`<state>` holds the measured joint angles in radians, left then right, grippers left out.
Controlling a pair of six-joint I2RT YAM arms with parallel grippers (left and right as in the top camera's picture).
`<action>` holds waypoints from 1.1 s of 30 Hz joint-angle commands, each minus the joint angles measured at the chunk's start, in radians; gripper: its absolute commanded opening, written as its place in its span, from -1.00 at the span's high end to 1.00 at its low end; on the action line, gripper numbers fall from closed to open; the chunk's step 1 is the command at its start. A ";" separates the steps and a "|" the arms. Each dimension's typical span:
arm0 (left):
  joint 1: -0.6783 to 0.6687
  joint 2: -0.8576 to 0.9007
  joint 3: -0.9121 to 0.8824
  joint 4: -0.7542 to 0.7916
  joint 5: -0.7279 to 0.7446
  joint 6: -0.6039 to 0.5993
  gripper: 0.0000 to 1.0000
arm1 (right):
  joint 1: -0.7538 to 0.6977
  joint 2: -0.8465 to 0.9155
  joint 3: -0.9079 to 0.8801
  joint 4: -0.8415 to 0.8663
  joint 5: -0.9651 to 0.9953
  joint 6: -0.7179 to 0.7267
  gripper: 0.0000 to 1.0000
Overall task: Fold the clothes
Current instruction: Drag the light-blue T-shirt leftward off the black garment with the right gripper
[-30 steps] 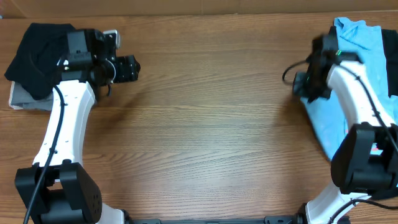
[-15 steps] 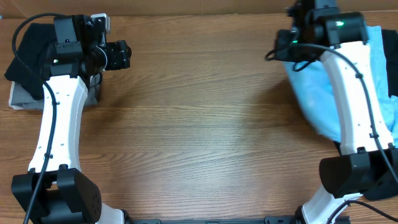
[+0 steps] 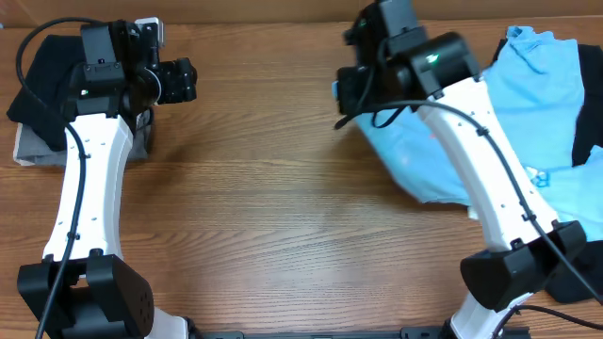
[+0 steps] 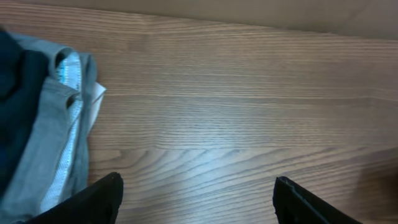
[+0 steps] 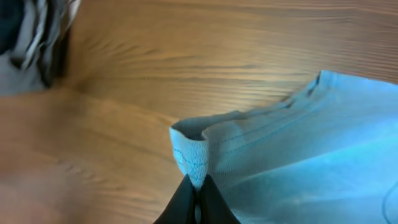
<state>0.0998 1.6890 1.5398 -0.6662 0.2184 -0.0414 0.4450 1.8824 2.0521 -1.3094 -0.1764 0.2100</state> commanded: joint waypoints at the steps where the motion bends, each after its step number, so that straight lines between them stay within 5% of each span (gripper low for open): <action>1: 0.006 -0.005 0.030 0.000 -0.066 0.019 -0.62 | 0.062 -0.025 0.026 0.010 -0.028 0.012 0.92; 33: 0.020 -0.002 0.030 0.034 -0.126 0.020 -0.72 | 0.646 -0.018 -0.252 0.061 -0.192 -0.002 0.92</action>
<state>0.1139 1.6890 1.5402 -0.6399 0.1028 -0.0414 1.0389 1.8824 1.8412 -1.2434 -0.3237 0.2310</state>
